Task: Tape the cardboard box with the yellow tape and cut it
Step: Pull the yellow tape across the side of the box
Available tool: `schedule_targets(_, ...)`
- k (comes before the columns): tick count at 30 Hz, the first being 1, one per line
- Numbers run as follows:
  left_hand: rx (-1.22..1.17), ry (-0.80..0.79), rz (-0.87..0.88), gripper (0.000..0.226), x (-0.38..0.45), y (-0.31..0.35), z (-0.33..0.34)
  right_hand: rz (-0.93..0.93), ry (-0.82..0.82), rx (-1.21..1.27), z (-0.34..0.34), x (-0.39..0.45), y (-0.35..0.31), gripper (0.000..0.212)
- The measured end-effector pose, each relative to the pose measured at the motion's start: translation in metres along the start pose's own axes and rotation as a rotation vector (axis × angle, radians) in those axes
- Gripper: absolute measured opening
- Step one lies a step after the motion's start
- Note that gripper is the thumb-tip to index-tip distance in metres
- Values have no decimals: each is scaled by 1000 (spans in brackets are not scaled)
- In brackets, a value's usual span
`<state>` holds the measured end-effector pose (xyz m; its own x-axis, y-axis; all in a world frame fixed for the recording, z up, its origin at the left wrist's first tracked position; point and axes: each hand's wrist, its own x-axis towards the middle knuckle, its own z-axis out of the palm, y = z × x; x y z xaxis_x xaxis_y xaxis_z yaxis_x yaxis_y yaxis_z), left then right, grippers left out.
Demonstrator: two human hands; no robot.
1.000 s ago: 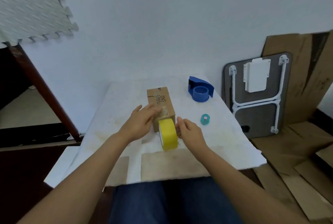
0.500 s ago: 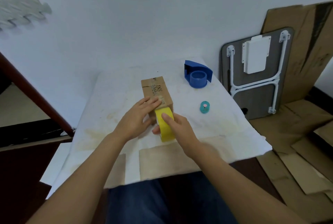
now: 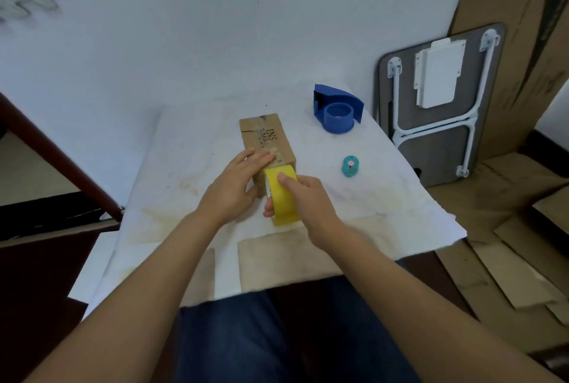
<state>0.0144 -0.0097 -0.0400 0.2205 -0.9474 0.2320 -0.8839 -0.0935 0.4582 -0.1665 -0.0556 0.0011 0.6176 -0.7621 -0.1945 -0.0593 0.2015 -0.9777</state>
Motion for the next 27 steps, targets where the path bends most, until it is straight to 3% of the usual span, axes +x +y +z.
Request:
schedule_targets(8, 52, 10, -19, 66, 0, 5, 0, 132, -1, 86, 0, -10, 9, 32)
schedule_targets(16, -18, -61, -77, 60, 2, 5, -7, 306, -141, 63, -6, -9, -8, 25)
schedule_targets(21, -77, -14, -93, 43, 10, 7, -14, 234, -168, 30, -1, -23, -1, 30)
schedule_targets(27, -111, 81, -173, 43, 20, 24, -17, 187, -133, -35, -2, -23, -11, 27)
